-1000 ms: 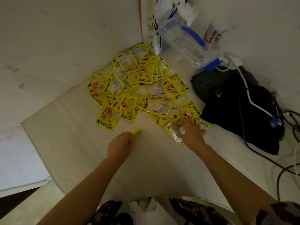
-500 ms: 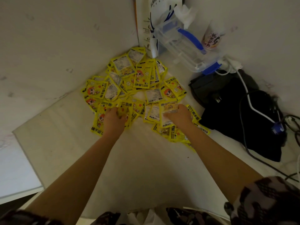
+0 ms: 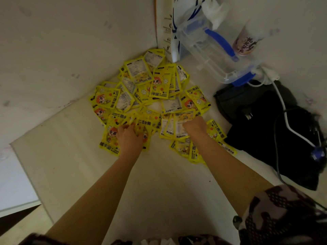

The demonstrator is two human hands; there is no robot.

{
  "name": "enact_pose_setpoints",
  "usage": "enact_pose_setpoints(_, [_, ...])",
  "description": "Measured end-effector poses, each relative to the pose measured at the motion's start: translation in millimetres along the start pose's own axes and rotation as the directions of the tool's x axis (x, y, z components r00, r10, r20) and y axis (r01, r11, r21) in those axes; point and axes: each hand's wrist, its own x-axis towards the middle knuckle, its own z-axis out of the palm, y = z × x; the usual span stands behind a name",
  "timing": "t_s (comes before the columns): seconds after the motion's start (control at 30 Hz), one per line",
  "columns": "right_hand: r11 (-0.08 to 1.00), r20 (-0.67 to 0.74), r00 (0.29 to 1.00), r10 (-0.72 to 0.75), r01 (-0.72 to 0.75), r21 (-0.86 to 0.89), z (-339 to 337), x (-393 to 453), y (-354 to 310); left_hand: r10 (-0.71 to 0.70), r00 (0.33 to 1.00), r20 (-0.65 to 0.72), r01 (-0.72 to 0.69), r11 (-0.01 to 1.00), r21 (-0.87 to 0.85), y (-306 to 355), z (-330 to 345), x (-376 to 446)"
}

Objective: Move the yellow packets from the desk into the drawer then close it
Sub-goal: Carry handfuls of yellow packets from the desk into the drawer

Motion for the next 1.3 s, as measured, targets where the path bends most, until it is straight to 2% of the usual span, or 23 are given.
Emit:
enact_pose_setpoints(0.17, [0.998, 0.018, 1.000, 0.000, -0.001, 0.060, 1.5, 0.5, -2.8, -0.071, 0.997, 0.011, 0.071, 0.997, -0.015, 0.6, 3.5, -1.0])
enact_pose_setpoints(0.33, [0.991, 0.012, 1.000, 0.017, -0.018, 0.136, -0.1, 1.5, -1.9, -0.052, 0.998, -0.017, 0.050, 0.994, -0.101, 4.3, -2.6, -9.8])
enact_pose_setpoints(0.47, [0.972, 0.052, 0.998, -0.041, 0.028, 0.235, -4.4, -2.3, -0.7, -0.056, 0.998, -0.026, 0.051, 0.988, -0.147, 5.0, -10.9, -15.8])
enact_pose_setpoints(0.6, [0.962, 0.070, 0.998, 0.002, -0.021, 0.271, -5.7, -4.3, 2.9, -0.044, 0.998, -0.046, 0.031, 0.967, -0.253, -2.4, -17.0, -22.1])
enact_pose_setpoints(0.77, [0.857, 0.099, 0.995, -0.025, -0.030, 0.514, -27.0, -26.1, 14.8, -0.075, 0.992, -0.098, 0.036, 0.936, -0.351, -7.2, -26.6, -28.3])
enact_pose_setpoints(0.87, [0.782, 0.144, 0.987, -0.067, -0.038, 0.622, -40.6, -31.7, 25.7, -0.092, 0.993, -0.070, 0.053, 0.901, -0.431, -2.5, -30.5, -30.4])
enact_pose_setpoints(1.03, [0.768, 0.127, 0.985, -0.113, 0.005, 0.641, -68.5, -34.2, 52.6, -0.043, 0.999, -0.031, 0.023, 0.872, -0.488, 15.5, -26.5, -32.6])
enact_pose_setpoints(1.2, [0.816, 0.170, 0.978, -0.116, -0.004, 0.578, -86.7, -39.3, 89.0, -0.001, 0.997, 0.077, 0.039, 0.873, -0.487, 37.2, -12.8, -34.5])
enact_pose_setpoints(1.3, [0.852, 0.185, 0.972, -0.146, 0.029, 0.523, -90.2, -43.7, 107.6, 0.022, 0.995, 0.095, 0.024, 0.892, -0.451, 47.8, -2.9, -33.9])
